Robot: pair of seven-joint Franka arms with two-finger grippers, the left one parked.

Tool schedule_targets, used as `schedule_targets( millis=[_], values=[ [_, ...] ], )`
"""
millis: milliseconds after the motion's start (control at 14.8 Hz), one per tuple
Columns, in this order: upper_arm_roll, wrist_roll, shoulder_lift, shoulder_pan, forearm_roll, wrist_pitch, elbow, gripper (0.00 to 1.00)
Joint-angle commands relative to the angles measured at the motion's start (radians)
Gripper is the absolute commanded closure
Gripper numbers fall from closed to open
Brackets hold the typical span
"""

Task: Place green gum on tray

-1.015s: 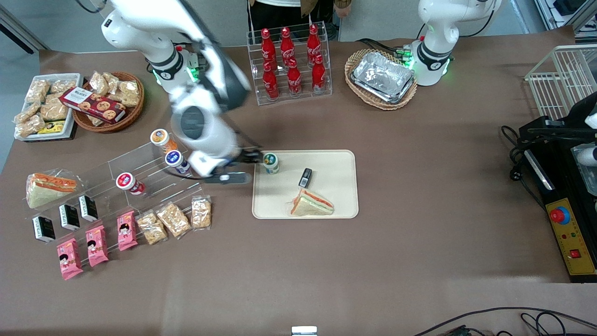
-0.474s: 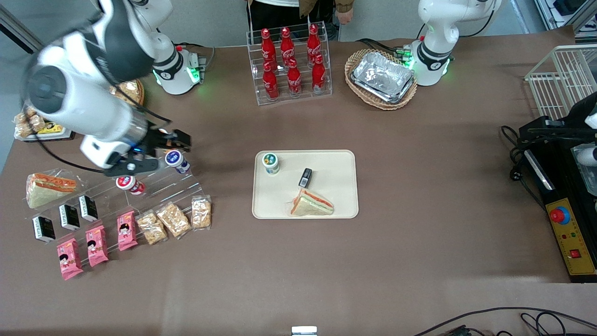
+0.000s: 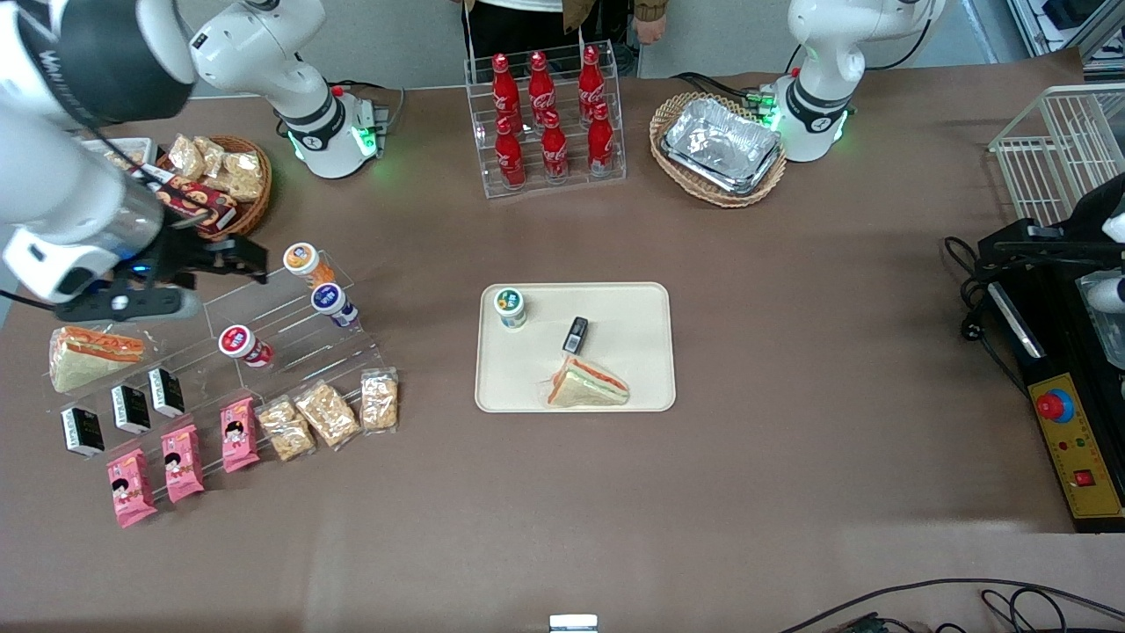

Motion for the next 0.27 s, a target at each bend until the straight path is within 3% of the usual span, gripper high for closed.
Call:
schedule_targets(
  millis=[0, 203],
  values=[
    [-0.101, -0.104, -0.004, 0.001, -0.006, -0.033, 0.069, 0.00],
    [-0.164, -0.167, -0.006, 0.001, -0.006, -0.035, 0.071, 0.00]
  ],
)
